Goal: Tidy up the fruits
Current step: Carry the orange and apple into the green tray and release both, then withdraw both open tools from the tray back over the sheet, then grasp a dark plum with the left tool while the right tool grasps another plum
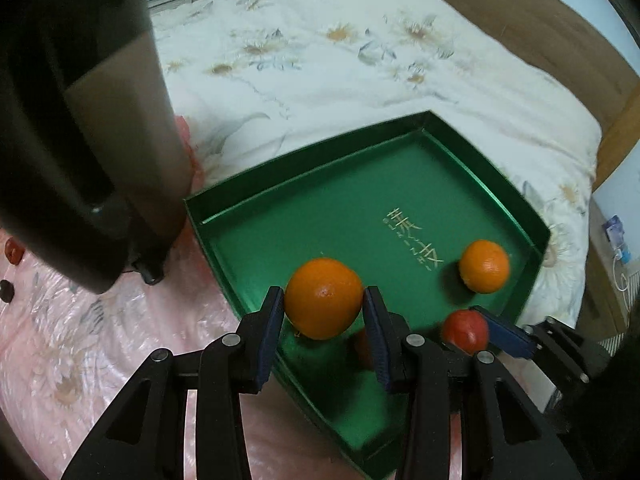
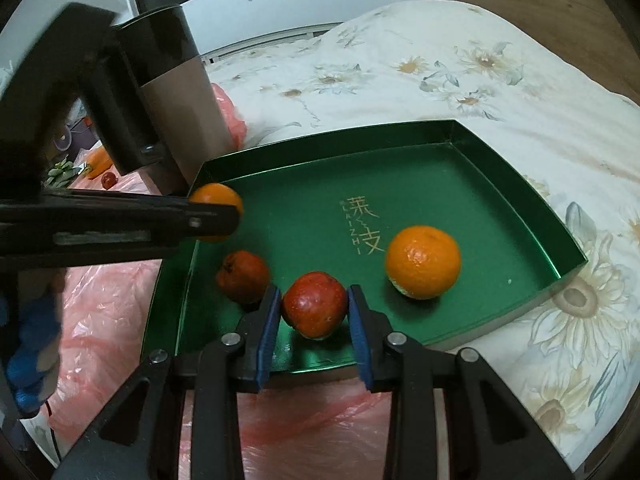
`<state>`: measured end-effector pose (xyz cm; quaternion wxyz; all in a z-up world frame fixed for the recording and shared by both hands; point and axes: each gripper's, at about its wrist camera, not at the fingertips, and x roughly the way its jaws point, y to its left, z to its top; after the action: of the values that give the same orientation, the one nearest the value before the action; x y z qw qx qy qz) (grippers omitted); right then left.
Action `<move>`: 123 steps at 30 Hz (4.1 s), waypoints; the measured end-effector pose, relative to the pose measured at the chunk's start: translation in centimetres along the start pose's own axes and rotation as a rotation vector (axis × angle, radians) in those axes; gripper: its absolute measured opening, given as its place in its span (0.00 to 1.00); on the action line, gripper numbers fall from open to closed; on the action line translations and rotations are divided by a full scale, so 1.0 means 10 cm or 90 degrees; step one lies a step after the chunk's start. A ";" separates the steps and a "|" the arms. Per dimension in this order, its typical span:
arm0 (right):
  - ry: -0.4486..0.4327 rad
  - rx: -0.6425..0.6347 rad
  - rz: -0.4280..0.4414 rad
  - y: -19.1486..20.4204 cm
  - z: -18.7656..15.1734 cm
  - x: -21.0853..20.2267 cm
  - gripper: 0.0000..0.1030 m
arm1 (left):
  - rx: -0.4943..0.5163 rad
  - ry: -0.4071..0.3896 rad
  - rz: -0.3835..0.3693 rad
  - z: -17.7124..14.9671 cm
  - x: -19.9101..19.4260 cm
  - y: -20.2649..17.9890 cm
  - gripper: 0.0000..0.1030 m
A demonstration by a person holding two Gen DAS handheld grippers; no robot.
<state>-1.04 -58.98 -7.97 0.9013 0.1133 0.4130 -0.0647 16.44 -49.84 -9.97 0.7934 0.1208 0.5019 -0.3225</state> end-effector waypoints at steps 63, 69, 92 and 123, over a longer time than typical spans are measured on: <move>-0.087 -0.124 0.159 2.45 0.18 -0.78 0.97 | -0.232 -0.153 0.182 -1.89 -2.10 2.39 0.58; -0.056 -0.174 0.186 2.93 0.48 -0.23 0.95 | -0.280 -0.160 0.184 -1.90 -1.95 3.06 0.58; 0.126 -0.189 0.229 3.91 1.19 1.99 0.66 | -0.288 -0.050 0.145 -1.21 -0.93 4.25 0.42; 0.178 -0.165 0.190 3.98 1.21 2.31 0.55 | -0.294 -0.013 0.145 -1.23 -0.68 4.37 0.30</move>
<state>31.17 -24.18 -11.85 0.8420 0.0647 0.5172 0.1391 33.28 -7.49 -15.55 0.8362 -0.0111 0.5373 -0.1091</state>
